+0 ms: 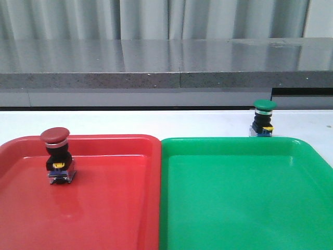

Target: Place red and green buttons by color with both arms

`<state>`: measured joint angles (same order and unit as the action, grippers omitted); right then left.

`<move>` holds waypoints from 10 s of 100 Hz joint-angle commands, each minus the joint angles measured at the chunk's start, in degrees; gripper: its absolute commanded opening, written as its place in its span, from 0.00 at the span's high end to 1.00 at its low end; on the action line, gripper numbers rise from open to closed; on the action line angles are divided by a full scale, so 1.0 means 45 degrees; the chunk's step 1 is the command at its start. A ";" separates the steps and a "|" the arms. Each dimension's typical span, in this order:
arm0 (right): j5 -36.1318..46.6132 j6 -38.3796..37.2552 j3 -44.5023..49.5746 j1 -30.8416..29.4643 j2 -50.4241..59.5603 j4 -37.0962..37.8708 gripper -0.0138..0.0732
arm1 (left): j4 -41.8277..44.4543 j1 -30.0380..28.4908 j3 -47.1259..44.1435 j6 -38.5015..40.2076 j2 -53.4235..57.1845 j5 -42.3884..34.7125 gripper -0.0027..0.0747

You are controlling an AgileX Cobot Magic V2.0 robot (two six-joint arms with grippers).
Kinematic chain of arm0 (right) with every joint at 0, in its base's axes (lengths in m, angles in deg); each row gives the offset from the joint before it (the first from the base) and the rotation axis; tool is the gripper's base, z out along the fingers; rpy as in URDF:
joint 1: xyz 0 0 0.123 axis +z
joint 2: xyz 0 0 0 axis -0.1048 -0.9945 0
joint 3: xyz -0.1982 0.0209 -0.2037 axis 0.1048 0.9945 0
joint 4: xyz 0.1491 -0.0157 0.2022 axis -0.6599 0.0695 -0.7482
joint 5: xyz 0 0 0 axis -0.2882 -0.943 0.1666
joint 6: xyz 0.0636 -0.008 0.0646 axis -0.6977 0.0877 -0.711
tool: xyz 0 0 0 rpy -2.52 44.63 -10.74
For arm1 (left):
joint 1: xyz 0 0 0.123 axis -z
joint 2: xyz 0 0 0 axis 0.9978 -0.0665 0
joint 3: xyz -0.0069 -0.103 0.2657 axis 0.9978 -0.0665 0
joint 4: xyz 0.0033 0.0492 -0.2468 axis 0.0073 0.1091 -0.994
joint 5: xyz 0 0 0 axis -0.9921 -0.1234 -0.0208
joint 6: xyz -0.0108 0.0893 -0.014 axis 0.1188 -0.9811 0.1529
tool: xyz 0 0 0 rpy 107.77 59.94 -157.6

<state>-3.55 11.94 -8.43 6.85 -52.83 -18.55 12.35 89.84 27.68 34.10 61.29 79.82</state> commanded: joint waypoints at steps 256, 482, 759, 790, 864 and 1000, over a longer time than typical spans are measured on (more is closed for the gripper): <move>-0.7432 0.0036 -0.9589 -0.0042 -0.6983 0.0092 0.27 | -0.0161 -0.0055 -0.0533 0.0158 0.0373 -0.1157 0.99; -0.6656 0.0478 -1.8495 0.1458 -2.4197 -0.1448 0.33 | -0.0161 -0.0055 -0.0533 0.0158 0.0373 -0.1157 0.99; -0.4494 -0.2315 -1.3443 0.4141 -1.9878 -0.1273 0.10 | -0.0161 -0.0055 -0.0533 0.0158 0.0373 -0.1157 0.99; -0.4278 -0.2315 -1.3443 0.4062 -1.7157 0.0675 0.10 | -0.0161 -0.0055 -0.0533 0.0158 0.0373 -0.1157 0.99; -0.4313 -0.2315 -0.9408 0.1912 -0.8893 0.2293 0.21 | -0.0161 -0.0055 -0.0533 0.0158 0.0373 -0.1157 0.99; -0.4583 -0.2315 -0.8255 0.1912 -0.6361 0.2293 0.97 | -0.0161 -0.0055 -0.0533 0.0158 0.0373 -0.1157 0.99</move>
<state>-28.29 1.40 -44.07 15.85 -81.51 -8.95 12.14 89.75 27.68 34.43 61.29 79.65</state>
